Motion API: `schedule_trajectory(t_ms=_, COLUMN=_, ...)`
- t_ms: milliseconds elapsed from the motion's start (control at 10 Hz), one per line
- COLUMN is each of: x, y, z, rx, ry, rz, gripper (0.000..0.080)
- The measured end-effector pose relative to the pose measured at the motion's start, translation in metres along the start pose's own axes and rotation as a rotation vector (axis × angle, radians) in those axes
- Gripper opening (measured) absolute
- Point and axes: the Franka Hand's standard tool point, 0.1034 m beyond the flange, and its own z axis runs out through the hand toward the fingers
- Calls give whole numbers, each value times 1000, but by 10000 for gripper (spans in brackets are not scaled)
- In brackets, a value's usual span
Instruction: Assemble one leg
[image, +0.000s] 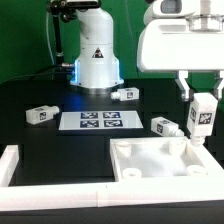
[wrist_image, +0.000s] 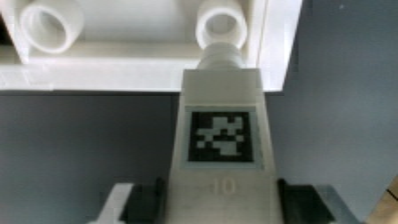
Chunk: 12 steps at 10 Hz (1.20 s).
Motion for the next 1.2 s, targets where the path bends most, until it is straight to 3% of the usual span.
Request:
schedule_trajectory(t_ms=100, x=0, y=-2, z=1, rx=4, ry=7, rz=3, gripper=293)
schedule_trajectory(t_ms=200, x=-5, y=-10, z=10, rx=18, ry=45, rz=-11, gripper=293)
schedule_trajectory(t_ms=300, x=-8, y=-16, z=18, rx=16, ry=61, rz=-40, gripper=293)
schedule_trajectory(t_ms=1200, x=-16, y=-12, z=41, rx=8, ry=59, rz=-45, gripper=293)
